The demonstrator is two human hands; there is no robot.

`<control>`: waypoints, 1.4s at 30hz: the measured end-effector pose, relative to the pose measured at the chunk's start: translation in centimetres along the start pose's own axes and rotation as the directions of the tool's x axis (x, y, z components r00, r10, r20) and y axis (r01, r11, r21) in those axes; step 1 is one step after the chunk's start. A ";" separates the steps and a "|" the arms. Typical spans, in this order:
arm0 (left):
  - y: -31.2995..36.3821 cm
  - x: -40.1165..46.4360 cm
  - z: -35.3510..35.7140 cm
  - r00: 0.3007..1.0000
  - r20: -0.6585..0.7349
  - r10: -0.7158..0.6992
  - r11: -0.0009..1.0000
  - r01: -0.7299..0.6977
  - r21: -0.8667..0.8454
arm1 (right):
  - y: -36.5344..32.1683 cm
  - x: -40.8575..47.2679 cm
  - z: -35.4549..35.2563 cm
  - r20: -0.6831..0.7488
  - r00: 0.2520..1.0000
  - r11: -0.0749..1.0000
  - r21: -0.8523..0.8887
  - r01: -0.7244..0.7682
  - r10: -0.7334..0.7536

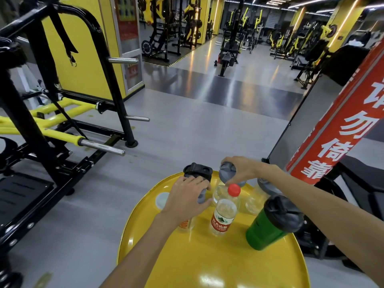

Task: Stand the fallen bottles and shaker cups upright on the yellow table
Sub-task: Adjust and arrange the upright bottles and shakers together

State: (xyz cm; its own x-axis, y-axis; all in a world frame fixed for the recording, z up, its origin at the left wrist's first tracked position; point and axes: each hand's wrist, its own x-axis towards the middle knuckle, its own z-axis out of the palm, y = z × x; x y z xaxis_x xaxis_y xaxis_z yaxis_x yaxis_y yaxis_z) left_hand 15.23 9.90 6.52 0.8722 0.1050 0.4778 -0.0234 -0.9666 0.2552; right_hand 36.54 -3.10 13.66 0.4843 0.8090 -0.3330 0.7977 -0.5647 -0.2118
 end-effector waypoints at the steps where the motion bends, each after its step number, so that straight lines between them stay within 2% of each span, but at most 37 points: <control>1: 0.0 0.0 0.0 1.000 0.001 -0.002 1.000 0.002 0.000 | 0.0 -0.2 -0.3 0.019 1.000 1.000 -0.008 0.009 -0.009; 6: 0.1 0.0 0.0 1.000 0.016 -0.003 1.000 0.003 0.006 | 1.2 -1.1 -1.1 0.056 0.997 0.998 -0.041 0.050 -0.047; 17: -0.1 0.0 0.3 1.000 0.006 -0.005 1.000 0.005 -0.011 | 2.9 -1.8 -1.3 0.106 0.994 0.997 -0.069 0.036 -0.028; 25: 0.0 0.1 0.0 1.000 0.008 -0.007 1.000 0.007 -0.006 | 2.8 -1.8 -1.3 0.162 0.986 0.999 -0.030 -0.042 0.046; 27: 0.0 0.0 0.0 1.000 0.012 -0.003 1.000 0.003 -0.010 | 2.0 -2.7 -1.8 0.102 0.994 1.000 -0.013 -0.025 0.026; 31: 0.0 0.0 0.0 1.000 0.017 -0.002 1.000 0.002 -0.010 | -1.6 -5.3 -2.8 -0.183 0.977 0.977 0.163 0.137 -0.107; 33: 0.0 0.1 0.0 1.000 0.015 -0.006 1.000 0.006 -0.007 | -3.9 -6.8 -2.9 -0.172 0.976 0.963 0.206 0.172 -0.137; 34: 0.0 0.1 0.0 1.000 0.013 -0.006 1.000 0.007 -0.006 | -4.8 -7.5 -2.7 -0.128 0.981 0.973 0.158 0.169 -0.149; 36: 0.0 0.1 0.1 1.000 0.006 -0.001 1.000 0.001 -0.002 | -5.9 -7.9 -1.7 -0.043 0.988 0.988 -0.042 0.148 -0.150; 38: 0.0 0.0 0.2 1.000 -0.001 0.000 1.000 0.000 0.000 | -6.4 -7.7 -0.2 0.015 0.990 0.968 -0.208 0.140 -0.139; 42: -0.1 0.1 0.2 1.000 -0.002 0.001 1.000 -0.001 0.000 | -6.5 -6.8 2.2 0.076 0.992 0.965 -0.237 0.114 -0.099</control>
State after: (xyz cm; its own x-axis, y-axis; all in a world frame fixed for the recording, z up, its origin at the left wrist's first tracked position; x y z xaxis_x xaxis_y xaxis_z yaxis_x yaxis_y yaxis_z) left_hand 15.35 9.92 6.39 0.8711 0.1045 0.4799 -0.0245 -0.9666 0.2551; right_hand 27.29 -5.25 15.30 0.3746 0.8462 -0.3790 0.9101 -0.4137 -0.0242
